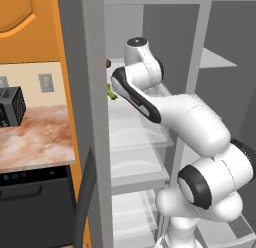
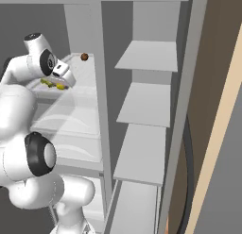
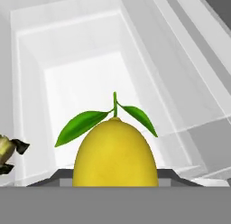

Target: Take the lemon and broccoli from the fridge shelf and place them in the freezer drawer to begin freezing them.

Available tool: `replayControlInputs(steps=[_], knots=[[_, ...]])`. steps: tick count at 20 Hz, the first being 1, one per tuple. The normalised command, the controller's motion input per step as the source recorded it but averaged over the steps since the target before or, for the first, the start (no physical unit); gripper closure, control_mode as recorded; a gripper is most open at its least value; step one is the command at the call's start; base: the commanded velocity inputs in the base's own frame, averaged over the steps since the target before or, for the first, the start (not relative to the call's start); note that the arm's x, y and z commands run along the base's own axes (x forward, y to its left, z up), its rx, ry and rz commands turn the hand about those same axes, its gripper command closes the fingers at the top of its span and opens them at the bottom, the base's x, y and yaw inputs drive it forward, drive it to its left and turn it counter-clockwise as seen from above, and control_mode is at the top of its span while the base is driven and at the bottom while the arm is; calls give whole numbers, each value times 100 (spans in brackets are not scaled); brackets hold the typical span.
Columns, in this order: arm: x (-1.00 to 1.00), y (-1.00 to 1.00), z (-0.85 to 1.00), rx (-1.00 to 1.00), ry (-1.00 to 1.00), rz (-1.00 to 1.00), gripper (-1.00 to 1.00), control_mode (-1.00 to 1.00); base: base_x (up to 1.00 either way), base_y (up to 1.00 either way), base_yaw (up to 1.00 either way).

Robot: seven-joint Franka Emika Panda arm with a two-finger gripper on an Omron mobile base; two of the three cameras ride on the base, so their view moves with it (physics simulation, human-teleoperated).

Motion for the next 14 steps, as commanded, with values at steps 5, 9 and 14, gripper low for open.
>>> replayControlInputs(steps=[5, 9, 14], knots=[[-100, -41, 5, 5, -11, 0, 100, -100, 0, 0, 0], [-100, -38, 0, 12, -7, 0, 100, -100, 0, 0, 0], [-100, -26, -12, 11, 0, 0, 100, -100, 0, 0, 0]])
